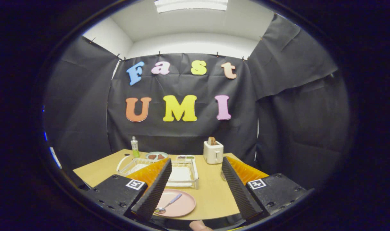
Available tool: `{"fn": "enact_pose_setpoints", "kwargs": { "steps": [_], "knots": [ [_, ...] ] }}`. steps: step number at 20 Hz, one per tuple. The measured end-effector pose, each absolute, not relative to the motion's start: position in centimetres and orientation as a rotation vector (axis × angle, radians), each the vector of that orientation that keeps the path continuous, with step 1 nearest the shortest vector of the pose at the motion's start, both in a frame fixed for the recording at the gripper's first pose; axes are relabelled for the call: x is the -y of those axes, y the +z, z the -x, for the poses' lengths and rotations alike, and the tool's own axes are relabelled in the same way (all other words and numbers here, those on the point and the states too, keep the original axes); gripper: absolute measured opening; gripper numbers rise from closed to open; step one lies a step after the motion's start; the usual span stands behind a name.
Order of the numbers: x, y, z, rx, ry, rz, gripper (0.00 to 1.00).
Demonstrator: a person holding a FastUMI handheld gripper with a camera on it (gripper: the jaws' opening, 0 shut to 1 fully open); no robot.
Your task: Take the plate from the dish rack, then take the spoon from the basket and place it into the plate.
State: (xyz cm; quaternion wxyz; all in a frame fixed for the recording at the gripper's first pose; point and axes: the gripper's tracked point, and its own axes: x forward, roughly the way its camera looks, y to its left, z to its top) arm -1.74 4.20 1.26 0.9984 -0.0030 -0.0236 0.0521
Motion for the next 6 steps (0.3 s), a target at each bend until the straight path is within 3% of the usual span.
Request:
{"fn": "enact_pose_setpoints", "kwargs": {
  "steps": [6],
  "knots": [
    [-4.38,1.59,2.74,0.038,0.143,-0.007,1.0]
  ]
}}
